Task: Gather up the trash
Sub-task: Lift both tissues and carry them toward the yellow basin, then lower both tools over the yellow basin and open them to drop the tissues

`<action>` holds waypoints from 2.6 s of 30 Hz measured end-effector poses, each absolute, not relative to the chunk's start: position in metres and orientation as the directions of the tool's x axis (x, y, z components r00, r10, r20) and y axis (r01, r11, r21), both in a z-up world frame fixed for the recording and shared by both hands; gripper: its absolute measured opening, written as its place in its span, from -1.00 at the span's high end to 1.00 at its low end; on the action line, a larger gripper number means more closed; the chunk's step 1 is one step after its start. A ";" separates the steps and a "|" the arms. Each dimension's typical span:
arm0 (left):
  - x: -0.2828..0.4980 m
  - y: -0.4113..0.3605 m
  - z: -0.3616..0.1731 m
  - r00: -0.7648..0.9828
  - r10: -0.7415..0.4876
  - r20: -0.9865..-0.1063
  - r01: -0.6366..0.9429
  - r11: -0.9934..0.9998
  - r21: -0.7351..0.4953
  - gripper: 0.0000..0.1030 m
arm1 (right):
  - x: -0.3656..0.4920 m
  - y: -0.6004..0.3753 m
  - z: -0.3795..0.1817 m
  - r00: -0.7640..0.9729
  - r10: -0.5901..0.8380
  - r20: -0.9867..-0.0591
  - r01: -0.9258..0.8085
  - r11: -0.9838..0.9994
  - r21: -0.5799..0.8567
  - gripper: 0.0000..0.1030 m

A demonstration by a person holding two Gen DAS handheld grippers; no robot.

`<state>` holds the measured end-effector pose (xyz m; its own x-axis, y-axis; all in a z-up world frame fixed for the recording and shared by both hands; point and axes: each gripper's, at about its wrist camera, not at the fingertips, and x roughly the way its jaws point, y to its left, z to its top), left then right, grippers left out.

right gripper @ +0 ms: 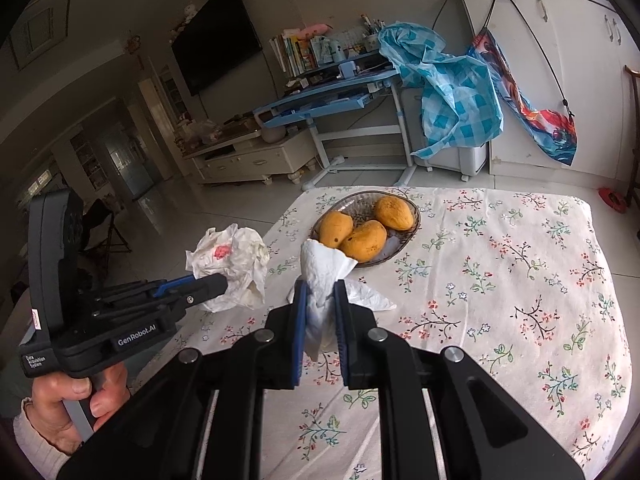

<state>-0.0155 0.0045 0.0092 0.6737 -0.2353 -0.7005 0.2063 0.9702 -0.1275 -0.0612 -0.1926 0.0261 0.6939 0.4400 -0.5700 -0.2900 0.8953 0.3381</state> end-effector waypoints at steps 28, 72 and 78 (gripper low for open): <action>-0.108 0.031 0.009 0.687 -0.335 -0.645 0.245 0.942 -0.228 0.70 | -0.142 -0.165 0.037 0.679 0.481 -0.555 -0.340 0.875 0.343 0.69; -0.204 0.037 0.001 0.689 -0.376 -0.619 0.306 0.926 -0.222 0.70 | -0.214 -0.168 0.004 0.656 0.510 -0.557 -0.286 0.850 0.442 0.69; -0.212 0.036 0.000 0.685 -0.376 -0.623 0.313 0.925 -0.214 0.70 | -0.221 -0.166 -0.001 0.649 0.509 -0.565 -0.279 0.850 0.446 0.69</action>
<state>-0.2120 0.0359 0.0001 0.6855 -0.3762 -0.6234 0.3135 0.9252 -0.2137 -0.2214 -0.1664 -0.0013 0.6492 0.5093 -0.5649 -0.2786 0.8503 0.4464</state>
